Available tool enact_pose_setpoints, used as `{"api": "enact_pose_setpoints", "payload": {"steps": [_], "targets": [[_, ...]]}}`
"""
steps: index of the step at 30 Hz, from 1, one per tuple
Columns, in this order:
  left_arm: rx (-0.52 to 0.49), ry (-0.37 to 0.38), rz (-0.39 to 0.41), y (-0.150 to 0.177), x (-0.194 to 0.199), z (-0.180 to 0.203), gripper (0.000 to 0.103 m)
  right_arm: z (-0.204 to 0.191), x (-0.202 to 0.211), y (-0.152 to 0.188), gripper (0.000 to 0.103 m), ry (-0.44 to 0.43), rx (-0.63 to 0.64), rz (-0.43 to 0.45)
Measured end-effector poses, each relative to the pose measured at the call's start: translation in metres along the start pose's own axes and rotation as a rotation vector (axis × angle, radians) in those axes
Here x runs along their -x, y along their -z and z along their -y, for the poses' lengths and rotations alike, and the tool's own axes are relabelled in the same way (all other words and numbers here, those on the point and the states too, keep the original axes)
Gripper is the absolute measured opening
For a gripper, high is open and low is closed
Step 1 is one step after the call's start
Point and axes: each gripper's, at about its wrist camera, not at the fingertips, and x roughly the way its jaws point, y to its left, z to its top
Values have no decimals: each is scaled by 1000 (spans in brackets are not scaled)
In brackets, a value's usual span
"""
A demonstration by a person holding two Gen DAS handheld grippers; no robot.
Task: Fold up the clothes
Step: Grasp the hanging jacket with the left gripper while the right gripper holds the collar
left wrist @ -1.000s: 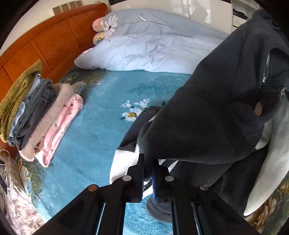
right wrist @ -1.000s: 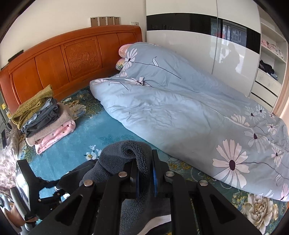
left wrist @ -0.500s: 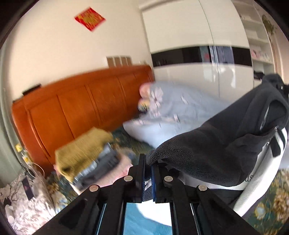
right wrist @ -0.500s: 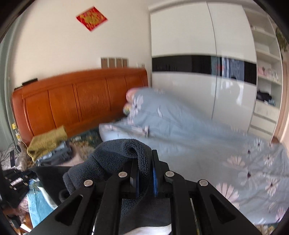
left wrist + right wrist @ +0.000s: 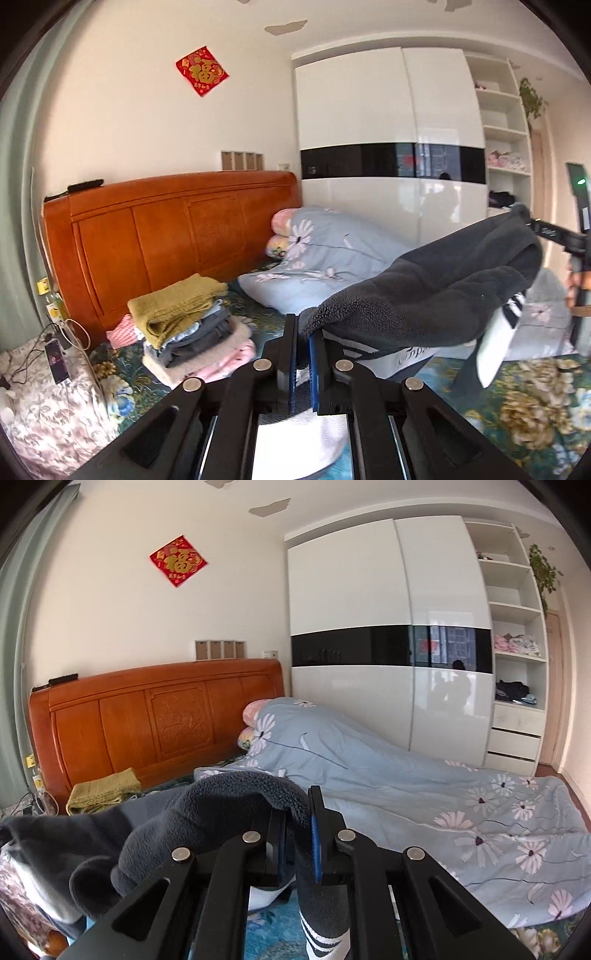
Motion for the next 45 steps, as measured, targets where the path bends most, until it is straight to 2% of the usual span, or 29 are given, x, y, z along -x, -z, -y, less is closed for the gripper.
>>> {"api": "enact_pose_setpoints", "payload": {"steps": [4, 7, 8, 9, 13, 14, 17, 19, 23, 25, 27, 32, 34, 37, 41, 45], "targets": [[30, 124, 51, -41, 48, 8, 5, 17, 36, -24, 11, 31, 3, 89], [48, 151, 2, -52, 40, 9, 6, 16, 44, -56, 10, 36, 50, 144], [54, 157, -19, -54, 36, 10, 6, 15, 38, -61, 10, 30, 60, 129], [59, 155, -49, -54, 28, 10, 6, 13, 19, -57, 11, 20, 73, 78], [121, 118, -266, -1, -41, 5, 6, 2, -55, -42, 11, -20, 125, -127], [148, 100, -333, 21, -62, 1, 6, -1, -76, -34, 11, -26, 139, -183], [229, 46, -530, 87, -123, -10, 6, -17, -146, 36, 11, 16, 194, -365], [280, 13, -650, 134, -149, -18, 6, -25, -182, 90, 11, 1, 195, -488], [350, -34, -834, 211, -181, -22, 6, -29, -226, 183, 11, -40, 152, -690], [334, -63, -843, 222, -189, -25, 6, -30, -237, 199, 10, -43, 128, -707], [367, -53, -834, 221, -195, -35, 5, -31, -249, 212, 10, -46, 107, -720], [363, -28, -754, 178, -223, -57, 5, -32, -280, 178, 11, -55, 95, -693], [352, -42, -726, 166, -237, -66, 5, -29, -294, 165, 11, -68, 55, -683], [353, -62, -757, 177, -268, -81, 5, -26, -313, 158, 11, -56, 16, -670], [350, -68, -857, 216, -299, -88, 5, -28, -343, 198, 11, -33, -18, -789], [330, -86, -906, 242, -307, -86, 6, -32, -363, 247, 11, -22, -57, -910]]}}
